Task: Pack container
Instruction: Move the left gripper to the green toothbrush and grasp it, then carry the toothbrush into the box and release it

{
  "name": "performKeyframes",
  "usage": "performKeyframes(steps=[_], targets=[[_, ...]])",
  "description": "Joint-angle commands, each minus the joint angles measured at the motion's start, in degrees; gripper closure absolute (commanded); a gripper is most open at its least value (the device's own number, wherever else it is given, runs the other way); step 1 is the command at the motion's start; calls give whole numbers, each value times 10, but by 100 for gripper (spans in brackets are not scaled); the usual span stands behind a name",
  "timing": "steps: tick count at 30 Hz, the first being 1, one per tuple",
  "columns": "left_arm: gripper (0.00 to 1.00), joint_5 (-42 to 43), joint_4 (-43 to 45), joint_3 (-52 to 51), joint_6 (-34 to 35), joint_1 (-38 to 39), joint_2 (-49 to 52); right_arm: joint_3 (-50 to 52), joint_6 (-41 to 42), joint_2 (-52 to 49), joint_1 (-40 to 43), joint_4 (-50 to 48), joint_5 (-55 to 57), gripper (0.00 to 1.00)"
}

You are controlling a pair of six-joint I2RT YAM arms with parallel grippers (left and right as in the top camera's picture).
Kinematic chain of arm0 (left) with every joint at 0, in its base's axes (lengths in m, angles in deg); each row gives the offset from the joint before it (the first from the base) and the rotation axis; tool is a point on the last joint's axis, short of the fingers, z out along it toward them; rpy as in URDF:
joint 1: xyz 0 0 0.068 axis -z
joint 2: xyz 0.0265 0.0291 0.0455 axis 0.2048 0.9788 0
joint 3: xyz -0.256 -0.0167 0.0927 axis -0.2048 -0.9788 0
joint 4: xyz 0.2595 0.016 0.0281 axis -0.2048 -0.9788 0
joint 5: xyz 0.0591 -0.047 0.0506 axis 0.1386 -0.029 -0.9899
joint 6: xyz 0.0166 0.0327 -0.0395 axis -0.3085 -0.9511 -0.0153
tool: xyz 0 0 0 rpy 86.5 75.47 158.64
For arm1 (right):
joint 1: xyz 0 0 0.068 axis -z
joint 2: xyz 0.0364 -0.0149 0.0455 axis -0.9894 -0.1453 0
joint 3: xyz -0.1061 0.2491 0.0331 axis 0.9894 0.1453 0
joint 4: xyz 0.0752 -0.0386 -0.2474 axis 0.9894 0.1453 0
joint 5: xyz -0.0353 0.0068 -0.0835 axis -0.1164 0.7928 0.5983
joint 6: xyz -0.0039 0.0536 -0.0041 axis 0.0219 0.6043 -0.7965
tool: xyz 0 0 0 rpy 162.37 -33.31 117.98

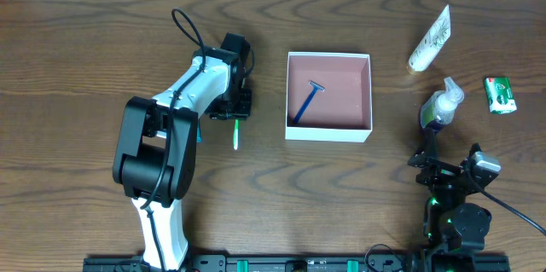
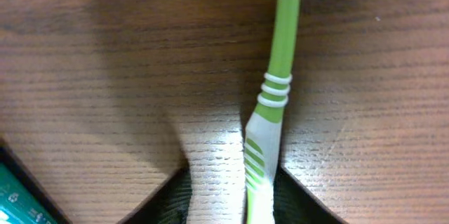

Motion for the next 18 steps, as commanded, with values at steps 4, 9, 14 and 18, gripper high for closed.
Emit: performKeyframes(steps=[4,9,14,18], targets=[[94,-3,-1,-2,19,-3,11,1,-9,3,-9,2,4,1],[94,-1,-4,16,25,-3,10,1,-9,3,-9,2,4,1],[94,7,-22,87,25,-3,-6,1,-9,3,-9,2,4,1],[94,47,-45,186,25,-1,-26,1,-9,3,-9,2,4,1]])
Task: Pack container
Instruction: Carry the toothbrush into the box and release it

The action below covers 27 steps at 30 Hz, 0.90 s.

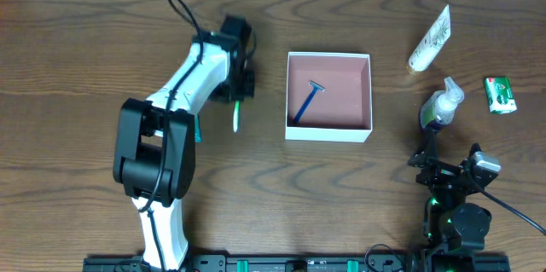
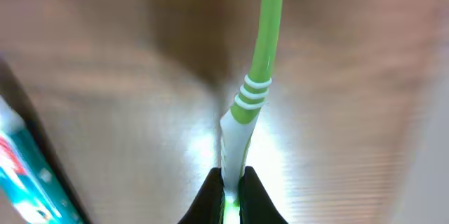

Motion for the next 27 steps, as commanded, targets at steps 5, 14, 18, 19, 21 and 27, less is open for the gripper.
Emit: performKeyframes(steps=[5,14,18,19,21,27], targets=[[94,70,-42,178,8,26,-37,1,-9,3,-9,2,4,1],[94,74,-49,202,36,141,-38,1,-9,3,-9,2,4,1],[94,71,-51,201,35,169,-35,1,-9,3,-9,2,4,1],[94,69,-51,199,31,173,-32,1,-9,3,-9,2,4,1],[94,57,-51,189,28,177,-27,1,-9,3,-9,2,4,1],[94,52,-63,161,-11,177,-5,1,-9,3,-9,2,4,1]])
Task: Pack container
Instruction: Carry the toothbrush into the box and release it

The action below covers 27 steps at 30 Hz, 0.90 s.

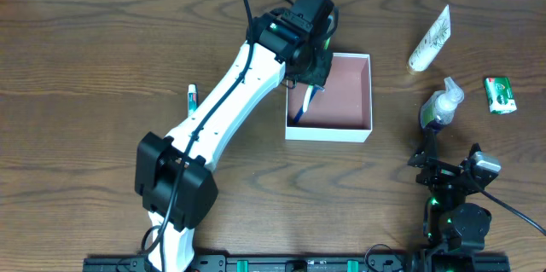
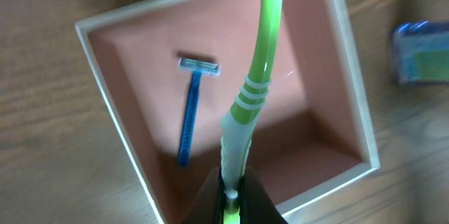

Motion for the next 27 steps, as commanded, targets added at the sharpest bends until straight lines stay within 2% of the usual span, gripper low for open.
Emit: performKeyframes(steps=[1,6,9,20,26,27], targets=[[94,-9,-14,-19,-45,-1,30,1,-9,3,-9,2,4,1],[94,-9,-15,-24,-115,-2,50,1,-9,3,-9,2,4,1],[95,-11,-15,-25,-134,-2,64,1,-9,3,-9,2,4,1],[93,-24,-12,-25,-132,-2,94,1,-9,3,-9,2,4,1],[93,-25,12,-25,-92,-2,95,1,-9,3,-9,2,4,1],[91,-27,16,-25,-88,-2,95,1,-9,3,-9,2,4,1]])
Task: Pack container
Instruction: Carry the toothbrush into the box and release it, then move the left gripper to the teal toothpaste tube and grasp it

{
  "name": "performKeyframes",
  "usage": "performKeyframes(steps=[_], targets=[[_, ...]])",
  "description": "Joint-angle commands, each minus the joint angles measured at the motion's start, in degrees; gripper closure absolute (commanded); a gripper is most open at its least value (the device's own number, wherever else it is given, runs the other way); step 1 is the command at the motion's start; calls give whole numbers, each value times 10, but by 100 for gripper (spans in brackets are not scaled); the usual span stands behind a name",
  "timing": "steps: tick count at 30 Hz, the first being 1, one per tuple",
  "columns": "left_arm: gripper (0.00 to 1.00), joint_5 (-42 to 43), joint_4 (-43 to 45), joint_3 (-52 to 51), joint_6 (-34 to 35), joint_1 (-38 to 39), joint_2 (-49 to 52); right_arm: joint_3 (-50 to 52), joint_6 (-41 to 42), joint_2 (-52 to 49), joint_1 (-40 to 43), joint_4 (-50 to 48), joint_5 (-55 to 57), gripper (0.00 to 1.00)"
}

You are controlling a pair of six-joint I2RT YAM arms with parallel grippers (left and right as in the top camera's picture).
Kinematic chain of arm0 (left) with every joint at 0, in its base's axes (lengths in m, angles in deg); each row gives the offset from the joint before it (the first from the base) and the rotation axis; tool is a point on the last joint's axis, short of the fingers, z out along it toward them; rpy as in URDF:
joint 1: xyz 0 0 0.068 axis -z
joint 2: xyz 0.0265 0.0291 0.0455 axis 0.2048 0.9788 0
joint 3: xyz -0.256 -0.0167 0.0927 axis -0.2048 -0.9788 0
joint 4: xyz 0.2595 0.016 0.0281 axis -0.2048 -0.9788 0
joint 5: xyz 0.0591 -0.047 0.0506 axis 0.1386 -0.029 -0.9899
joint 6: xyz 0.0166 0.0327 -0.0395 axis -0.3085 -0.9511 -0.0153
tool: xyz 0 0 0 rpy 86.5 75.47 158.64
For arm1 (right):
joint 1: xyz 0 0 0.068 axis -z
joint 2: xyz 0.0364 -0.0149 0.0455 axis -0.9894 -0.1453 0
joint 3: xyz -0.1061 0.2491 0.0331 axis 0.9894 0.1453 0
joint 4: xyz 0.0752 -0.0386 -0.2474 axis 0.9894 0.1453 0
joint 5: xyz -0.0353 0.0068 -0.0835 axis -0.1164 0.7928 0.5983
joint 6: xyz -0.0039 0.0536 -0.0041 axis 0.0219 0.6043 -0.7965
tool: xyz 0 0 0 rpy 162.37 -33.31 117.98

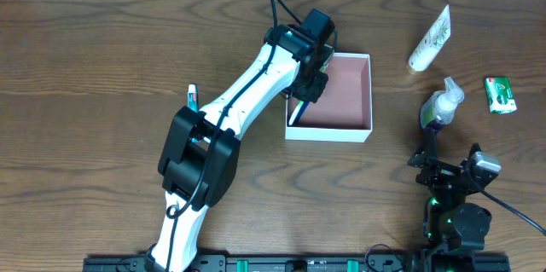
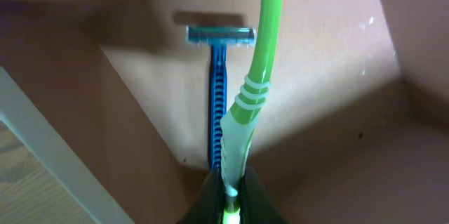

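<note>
The white box (image 1: 328, 135) with a pink inside stands at the table's middle. My left gripper (image 1: 307, 83) reaches down into its left half, shut on the white end of a green and white toothbrush (image 2: 256, 90). In the left wrist view the gripper (image 2: 230, 182) holds the brush just above the box floor, and its head runs off the top edge. A blue razor (image 2: 217, 97) lies on the floor right beside and under the brush. The box's white wall (image 2: 42, 147) passes at the left. My right gripper (image 1: 426, 159) rests at the lower right, away from the box.
A cream lotion tube (image 1: 429, 39), a pump bottle (image 1: 442, 106) and a green packet (image 1: 501, 95) stand right of the box. A small tube (image 1: 193, 97) lies on the table left of it. The right arm's base sits near the front edge.
My left gripper, still shut on the toothbrush, was above the box and is now lower, inside it, close over the razor. The right arm has not moved.
My left gripper stood open around the toothbrush handle on the table left of the box. Then it was shut on the handle. Then it held the brush over the box, and now holds it down inside, by the razor.
</note>
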Motion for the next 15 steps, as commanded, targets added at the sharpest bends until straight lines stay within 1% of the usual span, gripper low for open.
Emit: performKeyframes(steps=[1,2,5,15], targets=[[86,-9,5,-2,23,-2,6,1,-9,3,-9,2,4,1],[84,-10,4,-2,23,-2,6,1,-9,3,-9,2,4,1],[84,-22,4,-2,34,-2,6,1,-9,3,-9,2,4,1],[85,-22,12,6,34,-2,5,1,-9,3,-9,2,4,1]])
